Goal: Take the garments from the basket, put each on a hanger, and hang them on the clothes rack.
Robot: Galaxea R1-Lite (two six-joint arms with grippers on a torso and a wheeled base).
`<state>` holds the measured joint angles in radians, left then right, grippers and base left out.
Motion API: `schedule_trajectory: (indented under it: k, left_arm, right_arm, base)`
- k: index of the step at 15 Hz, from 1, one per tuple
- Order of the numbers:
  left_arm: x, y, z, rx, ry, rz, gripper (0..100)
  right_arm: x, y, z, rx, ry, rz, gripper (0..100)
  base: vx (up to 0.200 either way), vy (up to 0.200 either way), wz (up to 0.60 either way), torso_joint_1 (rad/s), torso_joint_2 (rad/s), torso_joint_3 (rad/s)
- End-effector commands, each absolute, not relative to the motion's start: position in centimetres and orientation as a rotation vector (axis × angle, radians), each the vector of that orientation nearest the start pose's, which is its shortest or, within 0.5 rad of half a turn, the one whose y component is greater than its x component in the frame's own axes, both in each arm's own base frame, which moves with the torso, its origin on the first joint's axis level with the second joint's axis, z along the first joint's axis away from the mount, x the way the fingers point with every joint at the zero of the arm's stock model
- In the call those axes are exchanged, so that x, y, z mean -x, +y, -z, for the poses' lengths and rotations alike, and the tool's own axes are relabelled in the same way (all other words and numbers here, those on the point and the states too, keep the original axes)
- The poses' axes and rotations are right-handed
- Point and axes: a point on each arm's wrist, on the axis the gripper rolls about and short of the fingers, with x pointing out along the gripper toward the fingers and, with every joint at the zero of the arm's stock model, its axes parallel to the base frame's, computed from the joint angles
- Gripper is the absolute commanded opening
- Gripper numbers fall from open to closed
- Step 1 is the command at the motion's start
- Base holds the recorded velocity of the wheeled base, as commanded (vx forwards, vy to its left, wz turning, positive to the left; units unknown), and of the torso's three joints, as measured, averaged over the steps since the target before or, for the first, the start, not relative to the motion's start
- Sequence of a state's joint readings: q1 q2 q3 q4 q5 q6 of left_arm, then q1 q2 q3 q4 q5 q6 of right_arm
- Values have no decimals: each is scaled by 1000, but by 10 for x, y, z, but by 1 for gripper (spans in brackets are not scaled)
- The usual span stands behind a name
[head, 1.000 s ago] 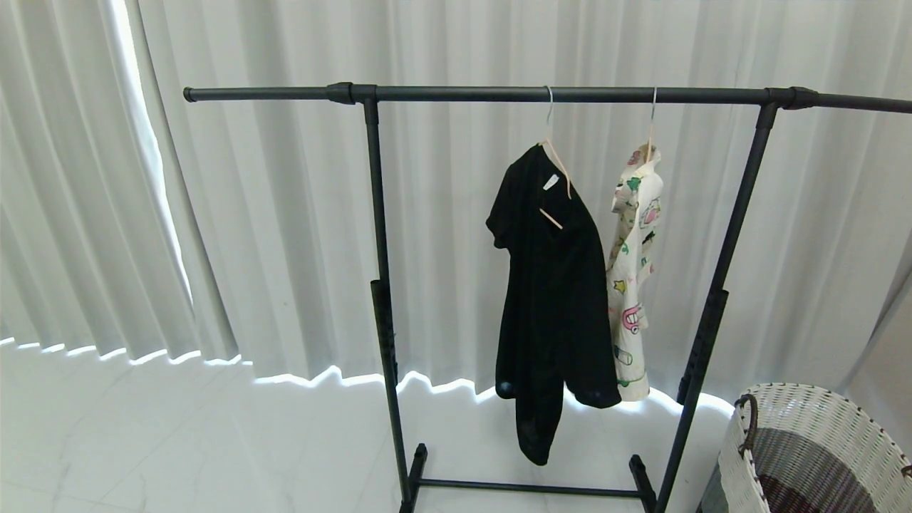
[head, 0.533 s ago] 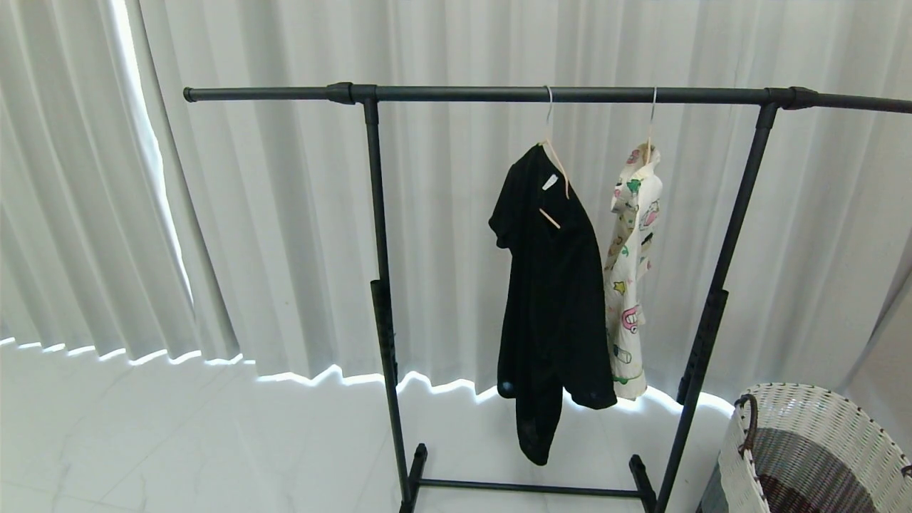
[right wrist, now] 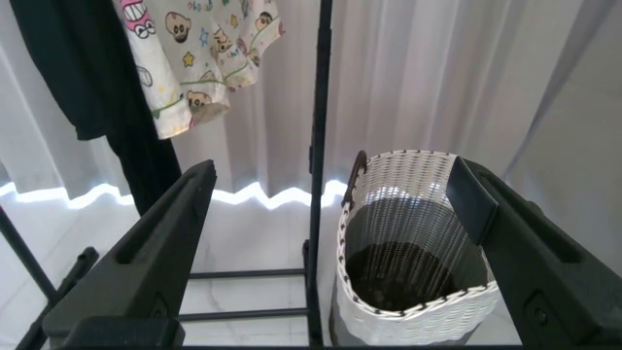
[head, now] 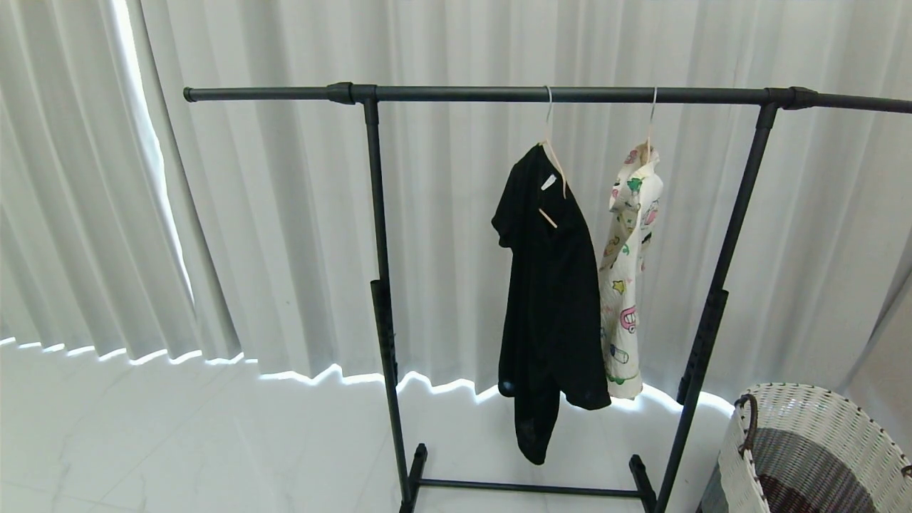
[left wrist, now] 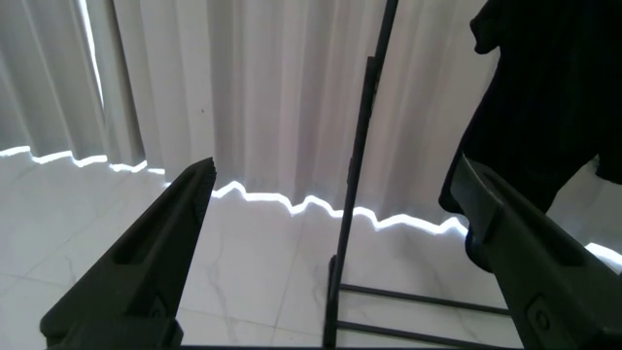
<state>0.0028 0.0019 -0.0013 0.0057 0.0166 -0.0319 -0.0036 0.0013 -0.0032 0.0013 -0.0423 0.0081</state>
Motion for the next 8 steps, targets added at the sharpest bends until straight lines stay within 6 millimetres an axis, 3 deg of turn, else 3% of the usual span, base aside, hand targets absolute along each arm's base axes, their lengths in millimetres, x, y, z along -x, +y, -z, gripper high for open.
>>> schedule_trajectory:
  k: [1,8]
  left_arm:
    - [23,0,-75,32,9,-20,100]
    - [23,0,-75,32,7,-20,100]
  right_arm:
    - [23,-1,-76,-8,-2,46,100]
    - [23,-1,-76,-9,-2,46,100]
  base:
    - [0,0,0,0,0,0]
    - [0,0,0,0,0,0]
